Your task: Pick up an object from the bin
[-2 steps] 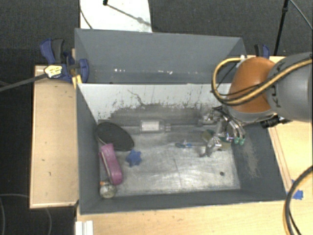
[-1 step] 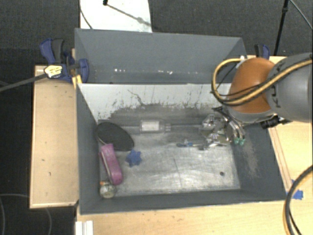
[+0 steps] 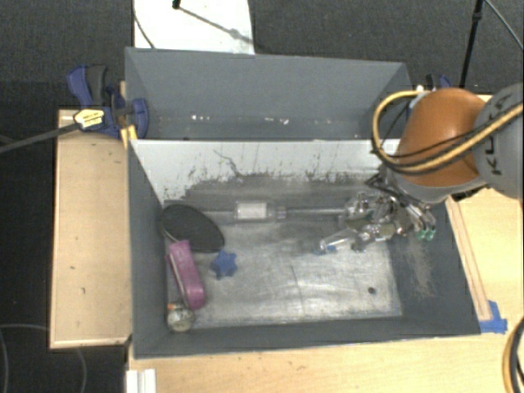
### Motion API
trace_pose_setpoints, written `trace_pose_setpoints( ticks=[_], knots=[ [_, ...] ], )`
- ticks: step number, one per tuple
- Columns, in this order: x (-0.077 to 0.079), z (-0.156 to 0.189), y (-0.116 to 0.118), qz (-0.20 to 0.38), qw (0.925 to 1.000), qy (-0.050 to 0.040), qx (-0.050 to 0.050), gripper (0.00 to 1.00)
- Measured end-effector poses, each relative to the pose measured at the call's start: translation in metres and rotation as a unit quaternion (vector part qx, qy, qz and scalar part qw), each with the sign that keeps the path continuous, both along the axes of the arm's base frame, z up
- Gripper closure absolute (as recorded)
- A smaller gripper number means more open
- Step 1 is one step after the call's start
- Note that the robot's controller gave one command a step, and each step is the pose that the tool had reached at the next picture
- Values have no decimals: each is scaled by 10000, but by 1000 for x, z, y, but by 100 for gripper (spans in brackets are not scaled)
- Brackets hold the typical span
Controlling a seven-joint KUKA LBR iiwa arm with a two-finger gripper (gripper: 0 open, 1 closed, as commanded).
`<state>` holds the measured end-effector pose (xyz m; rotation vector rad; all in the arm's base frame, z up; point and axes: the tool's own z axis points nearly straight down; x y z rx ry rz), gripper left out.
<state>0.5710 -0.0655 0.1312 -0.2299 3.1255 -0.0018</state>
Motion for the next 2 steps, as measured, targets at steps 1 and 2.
trace_pose_setpoints(
  ticks=[1, 2],
  knots=[
    [-1, 227, 2, 171, 9998, -32, -7, 100],
    [19, 244, -25, 776, 9970, 4, -1, 100]
  ],
)
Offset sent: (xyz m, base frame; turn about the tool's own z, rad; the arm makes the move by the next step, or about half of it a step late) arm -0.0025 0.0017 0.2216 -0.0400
